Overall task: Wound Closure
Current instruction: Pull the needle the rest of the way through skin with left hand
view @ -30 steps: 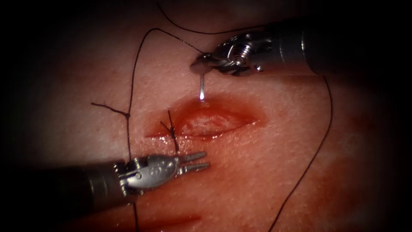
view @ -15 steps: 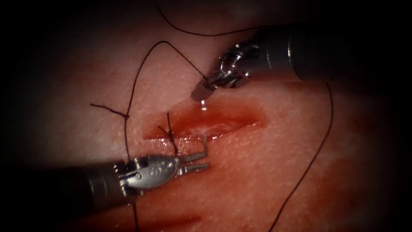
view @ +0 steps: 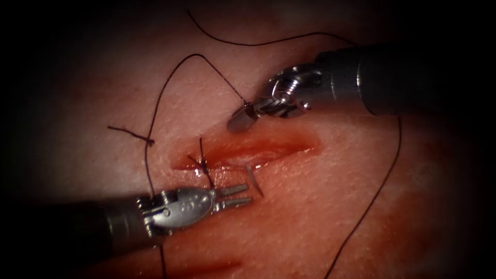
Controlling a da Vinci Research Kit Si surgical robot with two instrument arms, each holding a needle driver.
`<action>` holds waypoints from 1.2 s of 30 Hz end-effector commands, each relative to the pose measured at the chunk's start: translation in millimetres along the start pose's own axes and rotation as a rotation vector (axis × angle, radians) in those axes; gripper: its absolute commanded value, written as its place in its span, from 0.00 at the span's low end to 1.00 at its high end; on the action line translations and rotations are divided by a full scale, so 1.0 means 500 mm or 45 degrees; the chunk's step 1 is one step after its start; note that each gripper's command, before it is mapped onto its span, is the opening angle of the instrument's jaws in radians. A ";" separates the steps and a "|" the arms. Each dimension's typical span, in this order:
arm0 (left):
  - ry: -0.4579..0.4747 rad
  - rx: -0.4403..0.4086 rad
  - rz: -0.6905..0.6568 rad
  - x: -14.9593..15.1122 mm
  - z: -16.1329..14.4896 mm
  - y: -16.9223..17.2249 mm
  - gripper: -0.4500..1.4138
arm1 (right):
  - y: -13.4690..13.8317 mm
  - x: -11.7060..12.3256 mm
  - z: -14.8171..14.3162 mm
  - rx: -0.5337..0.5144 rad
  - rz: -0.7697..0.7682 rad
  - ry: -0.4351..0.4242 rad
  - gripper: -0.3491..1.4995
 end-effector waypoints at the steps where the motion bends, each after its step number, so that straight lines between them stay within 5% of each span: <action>1: 0.001 0.000 0.002 -0.0002 0.0013 0.0003 0.24 | 0.0028 -0.0001 0.0007 -0.032 -0.095 0.064 0.81; 3: 0.001 -0.001 0.002 -0.0002 0.0011 0.0004 0.24 | 0.0052 -0.0003 0.0002 -0.049 -0.206 0.180 0.89; 10: -0.002 -0.004 -0.002 0.0005 0.0005 -0.0002 0.27 | 0.0108 -0.0035 -0.0040 -0.010 -0.395 0.426 0.91; 13: 0.022 0.007 -0.008 0.0013 -0.0001 -0.0010 0.37 | 0.0116 -0.0039 -0.0059 -0.016 -0.390 0.481 0.91; 19: 0.241 0.128 0.170 0.0040 -0.0015 -0.0030 0.45 | 0.0120 -0.0055 -0.0089 -0.040 -0.380 0.525 0.90; 36: 0.298 0.181 0.299 0.0083 0.0026 -0.0081 0.39 | 0.0125 -0.0110 -0.0108 -0.087 -0.385 0.649 0.87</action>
